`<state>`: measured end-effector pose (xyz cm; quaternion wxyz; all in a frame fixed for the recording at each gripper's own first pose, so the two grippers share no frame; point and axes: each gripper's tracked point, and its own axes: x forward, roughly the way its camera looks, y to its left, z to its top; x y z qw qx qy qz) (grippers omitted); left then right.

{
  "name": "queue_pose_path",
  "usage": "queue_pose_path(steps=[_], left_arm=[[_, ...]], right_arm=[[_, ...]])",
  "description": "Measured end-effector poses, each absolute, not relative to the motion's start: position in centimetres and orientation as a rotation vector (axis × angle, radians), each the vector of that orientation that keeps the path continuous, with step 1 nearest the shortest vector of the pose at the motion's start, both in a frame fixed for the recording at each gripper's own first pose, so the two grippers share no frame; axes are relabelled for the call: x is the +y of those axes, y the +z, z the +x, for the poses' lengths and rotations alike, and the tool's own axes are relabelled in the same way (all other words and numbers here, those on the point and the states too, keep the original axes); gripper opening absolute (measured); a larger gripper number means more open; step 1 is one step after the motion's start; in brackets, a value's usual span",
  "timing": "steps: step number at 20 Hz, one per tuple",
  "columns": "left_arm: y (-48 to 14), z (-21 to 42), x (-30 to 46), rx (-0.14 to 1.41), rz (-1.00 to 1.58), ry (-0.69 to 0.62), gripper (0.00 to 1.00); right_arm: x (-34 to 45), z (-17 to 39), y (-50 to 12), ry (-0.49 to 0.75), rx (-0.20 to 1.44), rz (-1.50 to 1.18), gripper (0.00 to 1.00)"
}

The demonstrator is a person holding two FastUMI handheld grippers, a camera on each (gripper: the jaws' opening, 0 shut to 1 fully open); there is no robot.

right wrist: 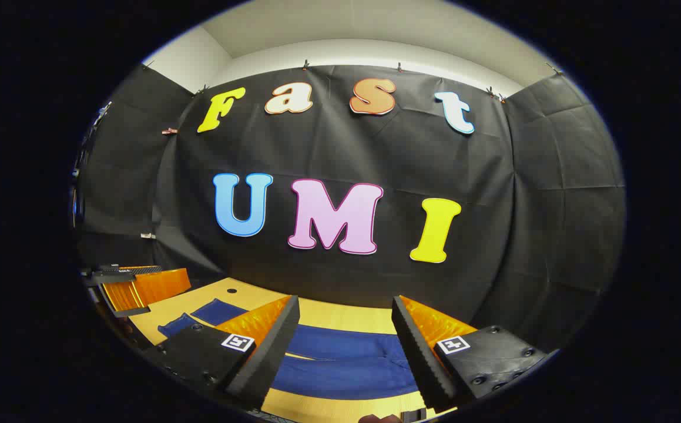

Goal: Grasp the waist and the cuffs of the jeans and fold them to make the two legs overlap; first hold the waist and fold one-third of the jeans toward the cuffs, then hold the cuffs and fold the remaining one-third in the same direction to finish folding.

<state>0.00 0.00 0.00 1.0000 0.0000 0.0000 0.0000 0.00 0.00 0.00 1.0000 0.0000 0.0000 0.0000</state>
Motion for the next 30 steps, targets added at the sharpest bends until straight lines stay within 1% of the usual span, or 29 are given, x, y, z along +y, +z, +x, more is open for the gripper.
queue_pose_path(steps=[6,11,15,17,19,23,24,25,27,29,30], left_arm=[[-1.0,0.4,2.3,0.022,0.030,0.002,0.95],[-1.4,1.0,3.6,0.042,0.022,-0.039,0.95],[-1.0,1.0,5.7,0.041,0.045,-0.052,0.95],[-0.3,0.9,6.6,0.028,0.044,-0.043,0.95],[-0.5,0.7,6.8,0.034,0.056,-0.044,0.95],[-0.6,0.2,6.2,0.039,0.087,-0.069,0.95],[-0.5,0.2,6.0,0.036,0.088,-0.077,0.95],[-0.5,0.1,5.7,0.035,0.086,-0.083,0.95],[-0.6,-0.2,5.6,0.035,0.079,-0.101,0.95],[-0.8,-0.2,5.8,0.042,0.087,-0.147,0.95],[-1.1,-0.1,6.3,0.053,0.101,-0.170,0.95]], right_arm=[[-0.7,-0.1,-0.1,-0.008,0.009,-0.007,0.96],[-2.4,0.4,-0.2,-0.016,0.010,-0.061,0.96],[-5.2,0.6,0.7,-0.094,0.005,-0.067,0.97],[-4.7,0.0,1.6,-0.124,-0.034,-0.039,0.96],[-3.9,-0.3,1.4,-0.120,-0.040,-0.025,0.96],[-3.7,-1.1,1.1,-0.125,-0.033,-0.031,0.96],[-4.0,-1.1,1.2,-0.134,-0.035,-0.027,0.94],[-4.2,-1.2,1.1,-0.142,-0.031,-0.023,0.96],[-4.5,-1.4,0.6,-0.142,-0.022,-0.026,0.96],[-5.0,-1.1,-0.3,-0.128,0.002,-0.053,0.96],[-5.4,-0.8,-0.8,-0.116,0.015,-0.073,0.98]])
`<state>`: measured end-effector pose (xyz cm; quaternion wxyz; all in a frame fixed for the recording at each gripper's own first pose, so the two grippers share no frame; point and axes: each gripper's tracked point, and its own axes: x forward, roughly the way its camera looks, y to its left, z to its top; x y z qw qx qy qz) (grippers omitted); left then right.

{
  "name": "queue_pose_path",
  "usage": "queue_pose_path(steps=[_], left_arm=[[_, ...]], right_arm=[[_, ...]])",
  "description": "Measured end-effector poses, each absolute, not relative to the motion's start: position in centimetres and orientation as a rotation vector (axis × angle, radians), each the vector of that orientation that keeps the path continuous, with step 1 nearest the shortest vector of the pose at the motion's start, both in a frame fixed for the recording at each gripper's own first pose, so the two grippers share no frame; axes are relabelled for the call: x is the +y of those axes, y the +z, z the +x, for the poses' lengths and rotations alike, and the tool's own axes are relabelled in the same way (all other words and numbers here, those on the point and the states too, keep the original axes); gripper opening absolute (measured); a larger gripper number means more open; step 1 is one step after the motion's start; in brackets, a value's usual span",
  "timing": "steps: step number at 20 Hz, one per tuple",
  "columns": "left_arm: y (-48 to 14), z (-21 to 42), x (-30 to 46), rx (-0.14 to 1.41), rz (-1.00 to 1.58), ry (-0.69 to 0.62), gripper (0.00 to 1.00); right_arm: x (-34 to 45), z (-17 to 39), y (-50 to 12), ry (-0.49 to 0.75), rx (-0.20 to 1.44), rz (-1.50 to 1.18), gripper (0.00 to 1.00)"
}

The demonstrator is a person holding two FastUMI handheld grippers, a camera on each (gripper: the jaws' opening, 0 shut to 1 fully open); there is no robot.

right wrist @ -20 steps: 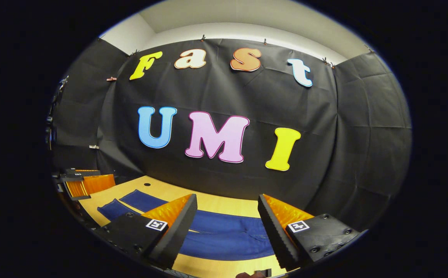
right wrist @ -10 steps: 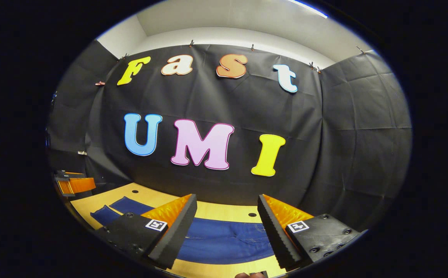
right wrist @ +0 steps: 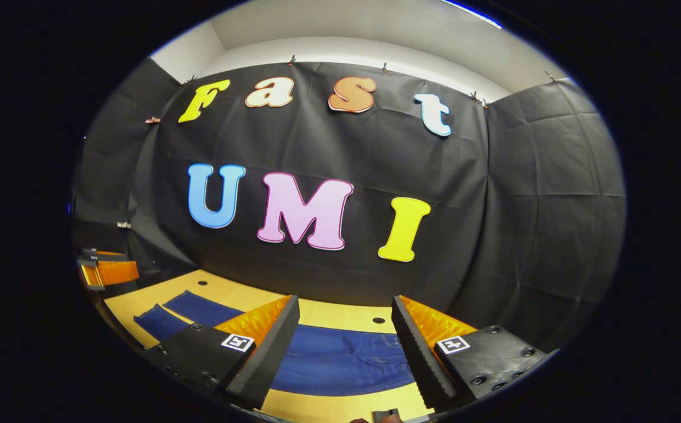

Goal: Grasp the waist and the cuffs of the jeans and fold them to make the two legs overlap; first hold the waist and fold one-third of the jeans toward the cuffs, then hold the cuffs and fold the remaining one-third in the same direction to finish folding.

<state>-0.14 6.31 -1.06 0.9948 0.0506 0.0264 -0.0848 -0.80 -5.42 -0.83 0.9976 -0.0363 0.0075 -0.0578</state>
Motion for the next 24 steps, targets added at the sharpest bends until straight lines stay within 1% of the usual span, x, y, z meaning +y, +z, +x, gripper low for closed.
queue_pose_path(steps=[1,2,4,7,10,14,17,20,22,24], left_arm=[[-1.6,0.1,7.3,0.071,0.126,-0.182,0.95],[-1.9,0.4,8.5,0.089,0.158,-0.193,0.95],[-2.7,1.0,10.4,0.115,0.235,-0.239,0.95],[-5.4,2.3,13.1,0.190,0.404,-0.324,0.95],[-9.4,3.5,15.2,0.296,0.537,-0.425,0.95],[-13.5,5.5,18.2,0.433,0.612,-0.480,0.96],[-17.6,8.4,19.8,0.573,0.635,-0.496,0.96],[-22.6,10.3,21.3,0.745,0.720,-0.568,0.96],[-24.8,10.4,22.3,0.838,0.765,-0.601,0.97],[-26.2,10.1,23.2,0.915,0.775,-0.635,0.97]], right_arm=[[-5.5,-0.5,-1.6,-0.086,0.035,-0.089,1.00],[-5.8,-0.2,-2.6,-0.056,0.059,-0.109,0.96],[-7.3,0.6,-5.3,-0.007,0.119,-0.163,0.97],[-10.5,1.9,-10.2,0.047,0.261,-0.246,0.97],[-13.6,3.7,-15.9,0.115,0.414,-0.318,0.96],[-16.0,6.3,-22.1,0.238,0.587,-0.410,0.97],[-16.5,7.4,-26.9,0.349,0.731,-0.445,0.98],[-18.4,8.1,-32.9,0.447,0.906,-0.477,0.98],[-19.4,7.8,-36.1,0.503,1.016,-0.487,0.98],[-20.5,7.3,-38.1,0.543,1.092,-0.508,0.98]])
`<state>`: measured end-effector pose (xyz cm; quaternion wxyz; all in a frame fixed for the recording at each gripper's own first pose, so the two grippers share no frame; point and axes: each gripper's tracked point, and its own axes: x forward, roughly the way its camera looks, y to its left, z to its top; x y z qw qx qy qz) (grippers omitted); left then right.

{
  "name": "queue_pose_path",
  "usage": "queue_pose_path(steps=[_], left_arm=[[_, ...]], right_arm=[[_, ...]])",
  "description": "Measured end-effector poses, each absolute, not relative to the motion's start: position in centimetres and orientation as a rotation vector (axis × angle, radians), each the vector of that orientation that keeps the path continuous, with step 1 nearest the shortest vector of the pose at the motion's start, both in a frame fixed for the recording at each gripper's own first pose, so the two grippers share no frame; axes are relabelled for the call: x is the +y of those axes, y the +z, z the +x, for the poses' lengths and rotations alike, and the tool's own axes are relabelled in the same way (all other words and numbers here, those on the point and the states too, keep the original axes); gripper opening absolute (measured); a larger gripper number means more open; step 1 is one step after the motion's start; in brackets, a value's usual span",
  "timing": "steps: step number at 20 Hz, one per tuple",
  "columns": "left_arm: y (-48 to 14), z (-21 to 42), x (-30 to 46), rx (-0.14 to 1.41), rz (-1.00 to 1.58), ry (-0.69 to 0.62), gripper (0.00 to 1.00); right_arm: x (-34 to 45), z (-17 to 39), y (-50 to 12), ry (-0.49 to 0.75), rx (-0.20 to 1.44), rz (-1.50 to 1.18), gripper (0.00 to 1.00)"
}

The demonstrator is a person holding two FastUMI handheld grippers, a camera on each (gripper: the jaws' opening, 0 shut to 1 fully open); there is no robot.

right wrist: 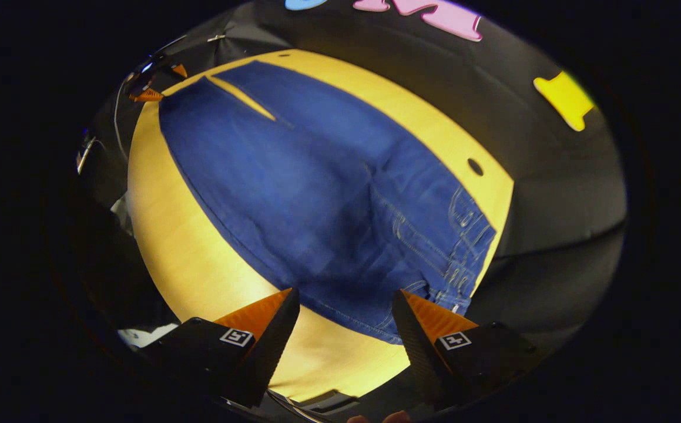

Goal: Grasp the waist and the cuffs of the jeans and fold them to make the two legs overlap; first hold the waist and fold one-third of the jeans toward the cuffs, then hold the cuffs and fold the remaining one-third in the same direction to finish folding.

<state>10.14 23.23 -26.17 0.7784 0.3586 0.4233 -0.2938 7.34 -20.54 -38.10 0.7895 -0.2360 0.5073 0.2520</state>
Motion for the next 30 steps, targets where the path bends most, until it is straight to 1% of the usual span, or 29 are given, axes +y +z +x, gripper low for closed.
queue_pose_path(steps=[3,6,9,10,11,12,13,14,15,16,17,18,19,20,21,24,27,30], left_arm=[[-28.7,9.9,24.9,1.041,0.802,-0.684,0.97],[-30.8,9.0,25.6,1.155,0.849,-0.745,0.97],[-32.8,8.1,27.5,1.245,0.939,-0.803,0.98],[-32.4,7.7,27.7,1.266,0.956,-0.822,0.98],[-33.1,8.1,27.3,1.249,0.929,-0.836,1.00],[-33.1,8.1,27.6,1.273,0.927,-0.815,1.00],[-32.8,8.0,27.0,1.254,0.919,-0.825,0.98],[-33.0,7.9,27.0,1.257,0.935,-0.826,0.99],[-32.9,7.8,27.1,1.251,0.935,-0.824,0.93],[-33.1,8.0,26.9,1.245,0.949,-0.814,0.90],[-33.7,8.1,27.2,1.244,0.946,-0.804,0.77],[-33.6,8.4,27.2,1.240,0.936,-0.793,0.64],[-33.7,9.1,26.9,1.233,0.934,-0.785,0.40],[-33.7,9.4,26.5,1.241,0.915,-0.778,0.25],[-33.4,9.3,26.6,1.256,0.906,-0.764,0.08],[-32.9,9.6,26.5,1.296,0.858,-0.733,0.07],[-31.2,10.4,26.6,1.294,0.816,-0.719,0.06],[-28.6,11.8,27.1,1.279,0.798,-0.693,0.06]], right_arm=[[-21.9,6.7,-40.6,0.582,1.187,-0.528,0.98],[-22.4,7.1,-42.3,0.580,1.249,-0.504,0.98],[-22.4,6.9,-43.3,0.613,1.318,-0.491,0.98],[-22.3,7.0,-43.5,0.616,1.324,-0.486,0.98],[-22.4,6.8,-43.4,0.614,1.343,-0.476,0.99],[-22.3,6.8,-43.5,0.608,1.353,-0.461,0.99],[-22.4,6.9,-43.5,0.602,1.362,-0.453,0.99],[-22.5,7.0,-43.6,0.590,1.374,-0.447,0.99],[-22.5,7.1,-43.6,0.578,1.380,-0.439,0.98],[-22.9,7.8,-43.5,0.547,1.384,-0.438,0.95],[-23.4,9.3,-43.2,0.509,1.349,-0.436,0.71],[-23.7,9.4,-43.4,0.491,1.356,-0.423,0.47],[-23.9,9.6,-43.2,0.483,1.353,-0.426,0.24],[-23.4,9.9,-43.3,0.474,1.312,-0.418,0.11],[-23.6,9.6,-43.5,0.469,1.332,-0.432,0.08],[-23.4,9.3,-43.4,0.448,1.328,-0.386,0.07],[-23.4,9.5,-42.9,0.429,1.318,-0.338,0.07],[-22.8,10.7,-40.3,0.395,1.262,-0.259,0.07]])
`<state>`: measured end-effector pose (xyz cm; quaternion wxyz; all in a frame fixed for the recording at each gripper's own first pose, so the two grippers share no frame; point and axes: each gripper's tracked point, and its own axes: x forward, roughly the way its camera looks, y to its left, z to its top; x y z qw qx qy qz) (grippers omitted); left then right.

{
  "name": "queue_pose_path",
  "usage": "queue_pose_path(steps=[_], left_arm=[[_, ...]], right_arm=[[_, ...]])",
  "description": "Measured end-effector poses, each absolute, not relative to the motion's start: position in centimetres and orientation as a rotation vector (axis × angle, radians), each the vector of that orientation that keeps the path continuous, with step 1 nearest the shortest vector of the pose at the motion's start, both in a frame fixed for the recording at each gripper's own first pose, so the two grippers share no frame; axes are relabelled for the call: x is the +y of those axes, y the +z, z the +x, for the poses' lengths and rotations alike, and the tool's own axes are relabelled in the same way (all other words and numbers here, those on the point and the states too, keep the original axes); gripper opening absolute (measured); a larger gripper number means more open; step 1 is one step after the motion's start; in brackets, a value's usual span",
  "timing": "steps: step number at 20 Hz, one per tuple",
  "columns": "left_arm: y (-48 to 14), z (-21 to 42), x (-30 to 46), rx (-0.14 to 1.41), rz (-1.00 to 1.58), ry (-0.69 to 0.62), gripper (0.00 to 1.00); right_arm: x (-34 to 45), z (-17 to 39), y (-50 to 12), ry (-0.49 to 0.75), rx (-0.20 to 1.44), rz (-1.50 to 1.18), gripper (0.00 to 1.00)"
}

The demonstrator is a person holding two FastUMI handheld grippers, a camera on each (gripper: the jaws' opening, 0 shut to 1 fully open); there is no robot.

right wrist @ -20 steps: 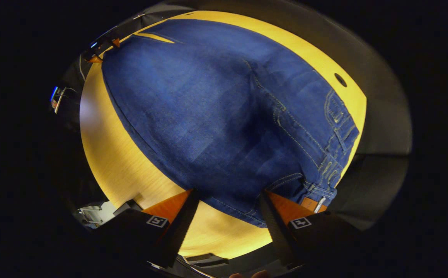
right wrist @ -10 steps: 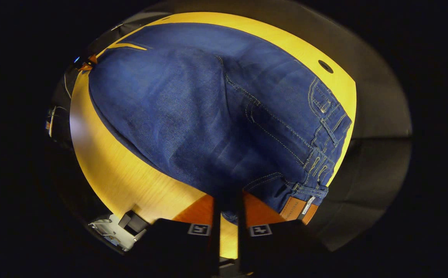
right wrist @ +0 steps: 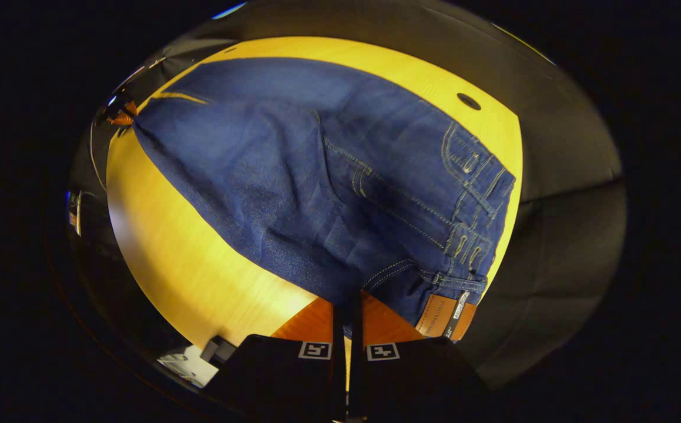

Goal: Grasp the waist and the cuffs of the jeans and fold them to make the two legs overlap; first hold the waist and fold one-third of the jeans toward the cuffs, then hold the cuffs and fold the remaining one-third in the same direction to finish folding.

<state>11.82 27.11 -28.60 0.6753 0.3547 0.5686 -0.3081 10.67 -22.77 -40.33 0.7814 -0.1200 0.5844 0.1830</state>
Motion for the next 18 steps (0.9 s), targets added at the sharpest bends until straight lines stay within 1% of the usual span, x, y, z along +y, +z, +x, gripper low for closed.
queue_pose_path(steps=[7,11,14,16,18], left_arm=[[-24.3,16.6,27.3,1.247,0.871,-0.644,0.06],[-21.3,21.2,27.0,1.225,0.865,-0.618,0.06],[-19.6,25.7,27.9,1.215,0.888,-0.587,0.06],[-19.2,28.1,27.9,1.217,0.873,-0.569,0.06],[-19.7,30.3,28.5,1.233,0.855,-0.552,0.06]], right_arm=[[-23.0,16.7,-31.6,0.317,1.065,-0.159,0.07],[-23.6,21.7,-28.6,0.270,0.999,-0.154,0.07],[-23.4,26.2,-27.7,0.238,0.964,-0.135,0.05],[-23.8,29.0,-29.0,0.213,0.963,-0.130,0.05],[-23.8,30.6,-30.9,0.198,1.003,-0.100,0.05]])
